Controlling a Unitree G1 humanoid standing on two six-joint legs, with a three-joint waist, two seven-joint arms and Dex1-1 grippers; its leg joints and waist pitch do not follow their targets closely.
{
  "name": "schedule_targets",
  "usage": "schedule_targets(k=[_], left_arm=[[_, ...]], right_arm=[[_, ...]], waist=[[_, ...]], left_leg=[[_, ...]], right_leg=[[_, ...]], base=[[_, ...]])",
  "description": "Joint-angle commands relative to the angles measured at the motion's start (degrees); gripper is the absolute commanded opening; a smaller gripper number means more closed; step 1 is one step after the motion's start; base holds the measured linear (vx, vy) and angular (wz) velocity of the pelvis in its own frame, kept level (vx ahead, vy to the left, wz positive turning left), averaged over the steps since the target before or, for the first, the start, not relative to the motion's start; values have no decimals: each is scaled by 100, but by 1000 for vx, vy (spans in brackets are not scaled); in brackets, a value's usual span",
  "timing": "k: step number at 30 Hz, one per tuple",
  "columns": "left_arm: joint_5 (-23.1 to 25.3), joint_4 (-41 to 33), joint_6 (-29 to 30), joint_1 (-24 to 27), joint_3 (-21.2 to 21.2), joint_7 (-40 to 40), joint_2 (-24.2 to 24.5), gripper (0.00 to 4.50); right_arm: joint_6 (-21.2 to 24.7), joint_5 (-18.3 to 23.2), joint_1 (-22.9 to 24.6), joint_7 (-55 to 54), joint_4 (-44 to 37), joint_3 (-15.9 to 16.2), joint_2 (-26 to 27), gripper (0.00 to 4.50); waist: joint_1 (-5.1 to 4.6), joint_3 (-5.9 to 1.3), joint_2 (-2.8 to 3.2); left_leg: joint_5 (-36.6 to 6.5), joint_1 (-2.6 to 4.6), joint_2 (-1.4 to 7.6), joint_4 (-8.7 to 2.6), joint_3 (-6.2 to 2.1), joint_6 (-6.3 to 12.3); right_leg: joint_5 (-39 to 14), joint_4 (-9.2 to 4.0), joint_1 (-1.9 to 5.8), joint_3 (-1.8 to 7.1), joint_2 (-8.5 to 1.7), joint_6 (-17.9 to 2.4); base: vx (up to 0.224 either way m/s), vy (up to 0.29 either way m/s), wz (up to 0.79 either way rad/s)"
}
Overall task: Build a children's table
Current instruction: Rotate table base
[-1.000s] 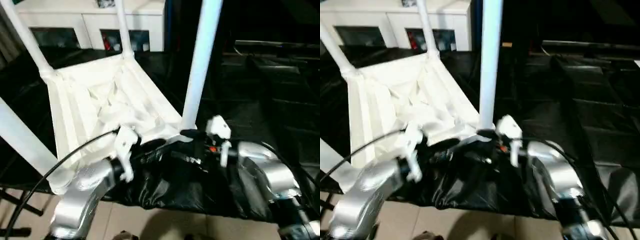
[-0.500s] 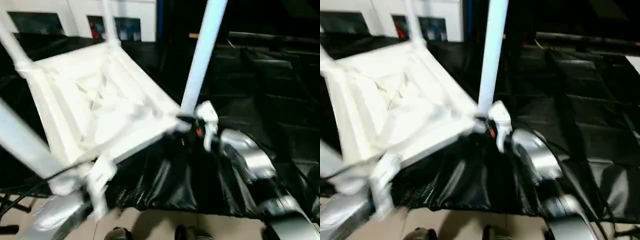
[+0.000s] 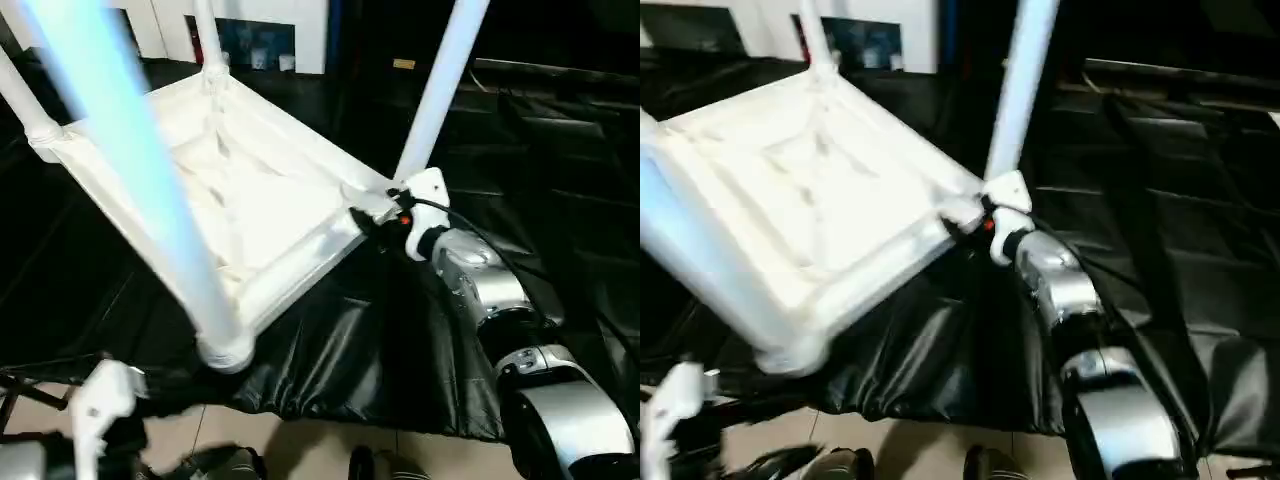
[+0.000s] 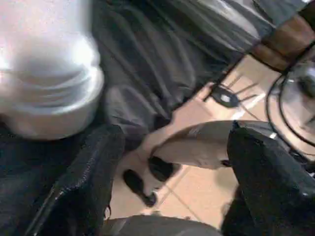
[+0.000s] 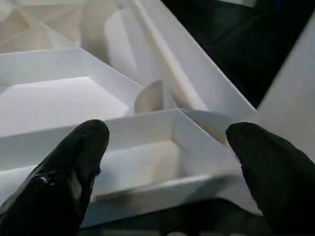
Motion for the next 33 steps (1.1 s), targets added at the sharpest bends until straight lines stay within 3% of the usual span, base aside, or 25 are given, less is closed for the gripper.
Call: schedule_targets(k=[1, 5, 7, 10, 14, 16, 17, 18, 22, 25, 27, 29, 30, 33], left_arm=[[-249, 101, -143, -196, 448, 74, -2, 415], [-777, 349, -222, -673, 895, 101, 21, 443], [-940, 421, -224, -843, 957, 101, 19, 443], [-1104, 485, -190, -1091, 949, 89, 1, 443], [-1190, 665, -6, -1866, 297, -106, -111, 443], [-1098, 796, -46, -2072, 81, -127, -202, 443], [-1028, 916, -88, -2238, -78, -145, -274, 443], [-973, 1051, -133, -2464, -276, -161, -387, 443], [-862, 1214, -177, -2931, -779, -178, -668, 443], [-762, 1320, -229, -3165, -1047, -133, -855, 443], [-493, 1632, -326, -3646, -1470, 183, -1308, 443], [-376, 1746, -380, -3780, -1609, 296, -1420, 443], [-248, 1906, -367, -3931, -1801, 421, -1583, 443], [-45, 2131, -467, -4132, -2129, 544, -1862, 443]], right_arm=[[-22, 17, 57, 47, 64, -111, -113, 450], [-30, 54, 259, 429, -134, -10, -162, 450], [-20, 43, 345, 508, -222, 37, -185, 450], [5, -23, 491, 566, -368, 111, -234, 450], [311, -273, 947, 310, -874, 267, -350, 450], [385, -331, 1061, 201, -1015, 284, -341, 450], [435, -373, 1138, 117, -1105, 297, -319, 450], [433, -440, 1221, 58, -1170, 335, -286, 450], [356, -526, 1244, -44, -1068, 402, -134, 450], [287, -575, 1159, -115, -871, 445, -33, 450], [228, -615, 945, -232, -567, 505, 146, 450], [254, -631, 905, -257, -541, 521, 192, 450], [279, -647, 845, -280, -497, 527, 238, 450], [311, -695, 764, -307, -448, 511, 288, 450]], waist=[[-39, -307, 73], [-44, -351, 50], [-47, -385, 73], [-32, -406, 60], [5, -456, 161], [16, -463, 149], [9, -490, 195], [3, -507, 201], [-17, -518, 176], [-30, -577, 167], [-31, -638, 155], [-15, -626, 184], [-14, -649, 136], [-7, -664, 143]], left_leg=[[-1620, 106, 235, -480, -59, -16], [-1404, 100, 220, -445, -32, 73], [-1272, 111, 225, -427, -26, 113], [-1111, 112, 224, -400, 8, 169], [-1076, 152, 215, -367, 32, 68], [-1162, 118, 203, -359, 27, 21], [-1201, 128, 206, -344, 15, -24], [-1315, 121, 200, -335, 3, -64], [-1547, 134, 187, -338, -30, -148], [-1359, 139, 186, -313, -29, -115], [-1161, 126, 177, -281, -19, -49], [-1251, 149, 178, -270, -9, -40], [-1202, 113, 176, -275, -24, -50], [-1144, 116, 179, -261, -28, -41]], right_leg=[[-1513, -356, 189, 315, -358, -1126], [-1247, -312, 221, 329, -355, -1225], [-1084, -292, 236, 332, -354, -1276], [-915, -273, 252, 320, -334, -1343], [-758, -260, 248, 304, -296, -1429], [-920, -263, 281, 317, -314, -1420], [-982, -262, 279, 321, -320, -1409], [-1149, -252, 296, 324, -333, -1395], [-1704, -311, 298, 335, -368, -1247], [-1484, -286, 307, 337, -363, -1270], [-1162, -244, 334, 330, -347, -1358], [-1228, -271, 303, 327, -344, -1392], [-1208, -246, 355, 320, -353, -1362], [-1182, -244, 351, 321, -365, -1325]], base=[[0, 0, 0], [0, 0, 0], [0, 0, 0], [0, 0, 0], [0, 0, 0], [0, 0, 0], [0, 0, 0], [0, 0, 0], [0, 0, 0], [0, 0, 0], [0, 0, 0], [0, 0, 0], [0, 0, 0], [0, 0, 0]])
